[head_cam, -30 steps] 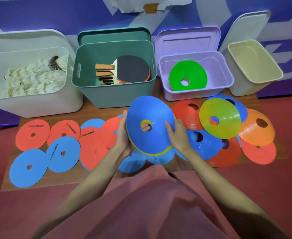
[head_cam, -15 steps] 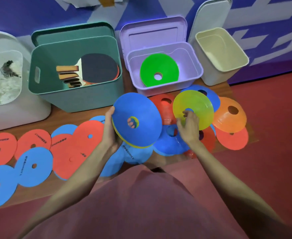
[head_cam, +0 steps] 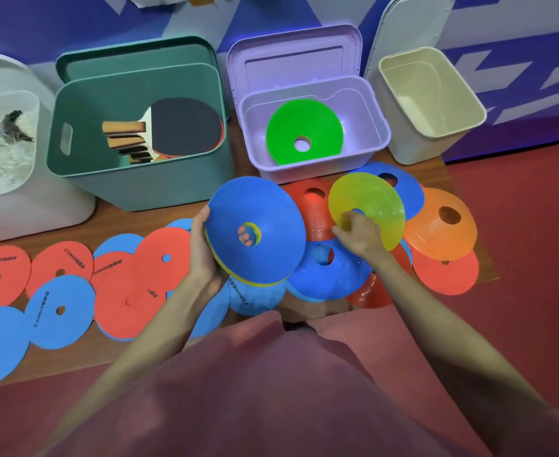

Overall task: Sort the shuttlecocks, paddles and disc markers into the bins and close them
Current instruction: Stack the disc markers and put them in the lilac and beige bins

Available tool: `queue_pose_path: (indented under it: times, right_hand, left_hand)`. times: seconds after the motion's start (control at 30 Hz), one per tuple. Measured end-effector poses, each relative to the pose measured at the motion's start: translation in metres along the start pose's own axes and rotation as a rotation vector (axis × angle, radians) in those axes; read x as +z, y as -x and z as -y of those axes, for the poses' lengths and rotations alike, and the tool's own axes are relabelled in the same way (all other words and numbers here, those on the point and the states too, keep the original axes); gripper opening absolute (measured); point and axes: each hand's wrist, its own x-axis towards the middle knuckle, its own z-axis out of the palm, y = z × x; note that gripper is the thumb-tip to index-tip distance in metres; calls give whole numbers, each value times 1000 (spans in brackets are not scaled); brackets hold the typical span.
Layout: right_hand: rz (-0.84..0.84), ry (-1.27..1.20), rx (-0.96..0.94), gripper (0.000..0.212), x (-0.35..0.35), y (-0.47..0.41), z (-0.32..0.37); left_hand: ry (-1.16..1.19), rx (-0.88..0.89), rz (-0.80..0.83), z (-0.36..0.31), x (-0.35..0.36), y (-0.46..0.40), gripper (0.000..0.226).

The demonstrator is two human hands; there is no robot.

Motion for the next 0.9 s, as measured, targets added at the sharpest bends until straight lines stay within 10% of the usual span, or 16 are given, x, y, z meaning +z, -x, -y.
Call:
queue_pose_path:
  times: [0.27,0.47,0.9]
  right_hand:
    - [-490,-289,-450,26,-38,67,30]
    - [-307,-181,-930,32,-33,88,53]
    - [-128,-188,-893,38,-14,83,77]
  left_hand:
    - [19,-17,1,2,-1,-1,45]
    - [-9,-34,7,0,2,-6,49]
    - [72,-148,50,-7,-18,-7,56]
